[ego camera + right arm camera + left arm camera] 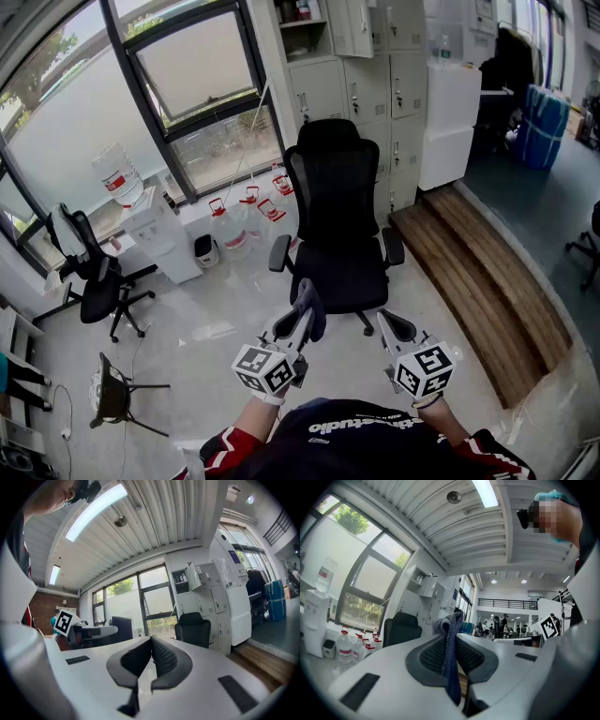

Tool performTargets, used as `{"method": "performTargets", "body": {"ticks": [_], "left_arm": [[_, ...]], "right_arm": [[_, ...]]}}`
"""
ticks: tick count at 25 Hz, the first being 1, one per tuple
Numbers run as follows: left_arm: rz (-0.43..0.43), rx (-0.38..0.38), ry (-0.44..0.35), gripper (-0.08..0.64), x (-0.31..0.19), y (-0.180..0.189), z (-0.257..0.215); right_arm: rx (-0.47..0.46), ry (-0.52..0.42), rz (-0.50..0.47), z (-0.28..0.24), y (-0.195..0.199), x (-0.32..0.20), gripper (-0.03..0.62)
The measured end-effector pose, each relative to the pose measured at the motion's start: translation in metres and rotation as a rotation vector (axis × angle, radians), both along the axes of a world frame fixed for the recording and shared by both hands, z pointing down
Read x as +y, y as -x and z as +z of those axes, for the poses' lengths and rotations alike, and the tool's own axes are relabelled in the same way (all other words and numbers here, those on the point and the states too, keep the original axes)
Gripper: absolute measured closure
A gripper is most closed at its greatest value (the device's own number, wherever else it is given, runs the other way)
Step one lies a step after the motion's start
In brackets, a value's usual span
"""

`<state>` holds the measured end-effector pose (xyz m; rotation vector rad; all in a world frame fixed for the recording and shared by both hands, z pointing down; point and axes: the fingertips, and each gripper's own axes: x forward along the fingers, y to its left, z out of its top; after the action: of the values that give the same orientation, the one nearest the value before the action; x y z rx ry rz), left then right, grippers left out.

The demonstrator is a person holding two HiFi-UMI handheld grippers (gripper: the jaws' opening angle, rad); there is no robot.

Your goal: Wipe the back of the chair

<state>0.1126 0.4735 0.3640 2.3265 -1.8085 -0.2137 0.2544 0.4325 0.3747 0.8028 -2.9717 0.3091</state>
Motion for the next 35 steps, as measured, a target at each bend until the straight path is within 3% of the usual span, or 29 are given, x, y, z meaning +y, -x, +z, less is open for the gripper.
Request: {"method": "performTargets", "body": {"ticks": [17, 35], "left_arm": [[0.004, 0.0, 0.004, 0.503, 0.0, 0.0, 0.0], [-0.011, -0.005, 0.034, 0.503, -0.007, 0.011, -0.001]], "right_arm": [[-0.011, -0.006, -0.008, -0.003, 0.005, 0.0, 0.58], [-0.031, 0.056, -0.037, 0.005, 0.013, -0.007, 0.578]]}}
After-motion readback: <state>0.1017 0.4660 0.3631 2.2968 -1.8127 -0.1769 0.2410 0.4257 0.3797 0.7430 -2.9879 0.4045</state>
